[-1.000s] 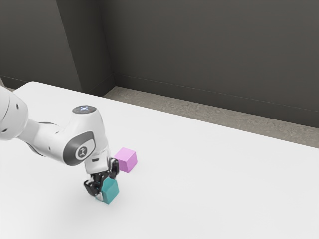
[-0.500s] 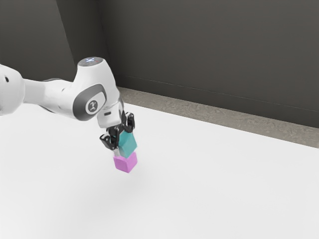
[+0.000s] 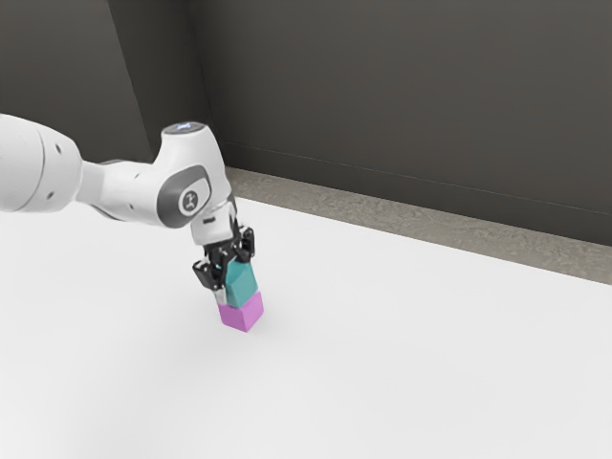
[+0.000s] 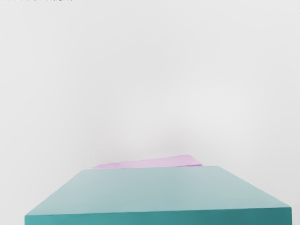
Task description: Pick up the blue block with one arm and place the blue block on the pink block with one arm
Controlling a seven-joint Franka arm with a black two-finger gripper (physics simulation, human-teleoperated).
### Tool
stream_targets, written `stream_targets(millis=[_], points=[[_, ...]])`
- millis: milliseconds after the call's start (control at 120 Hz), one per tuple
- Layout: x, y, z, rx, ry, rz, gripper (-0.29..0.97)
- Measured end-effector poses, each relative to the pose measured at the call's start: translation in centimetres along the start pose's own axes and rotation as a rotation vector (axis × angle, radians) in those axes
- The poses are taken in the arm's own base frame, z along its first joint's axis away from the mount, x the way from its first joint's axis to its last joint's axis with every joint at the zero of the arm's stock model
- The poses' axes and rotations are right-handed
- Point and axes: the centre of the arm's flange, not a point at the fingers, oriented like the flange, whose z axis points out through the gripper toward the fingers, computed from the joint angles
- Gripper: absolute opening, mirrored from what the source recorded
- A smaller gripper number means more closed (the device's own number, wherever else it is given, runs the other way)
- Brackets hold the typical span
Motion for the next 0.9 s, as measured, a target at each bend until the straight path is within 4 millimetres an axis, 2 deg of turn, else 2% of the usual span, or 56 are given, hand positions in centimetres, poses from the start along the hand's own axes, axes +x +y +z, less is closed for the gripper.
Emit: stream_targets(millis=[67,142,350,467,533,600,658,717,775,808,850,900], points=[[0.0,0.0,0.2,-0.004,0.003,0.007,0.30],[0.1,0.1,0.3,-0.011,0.005,0.016,0.43],[0.1,0.2,0.3,-0.021,0.006,0.035,0.56],[0.1,0.2,-0.3,-0.015,0.005,0.044,0.61],[0.1,0.1,-1.5,0.004,0.000,0.047,0.63],[-0.2,0.1,-4.0,0.044,-0.012,0.047,0.64],[0.0,0.4,-7.4,0.089,-0.025,0.053,0.65],[1.0,1.7,-13.5,0.145,-0.039,0.050,0.66],[2.1,3.1,-21.0,0.189,-0.051,0.030,0.66],[2.7,3.6,-24.4,0.191,-0.051,0.011,0.67],[3.4,4.0,-27.4,0.177,-0.047,-0.012,0.67],[4.0,3.9,-28.5,0.132,-0.035,-0.043,0.67]])
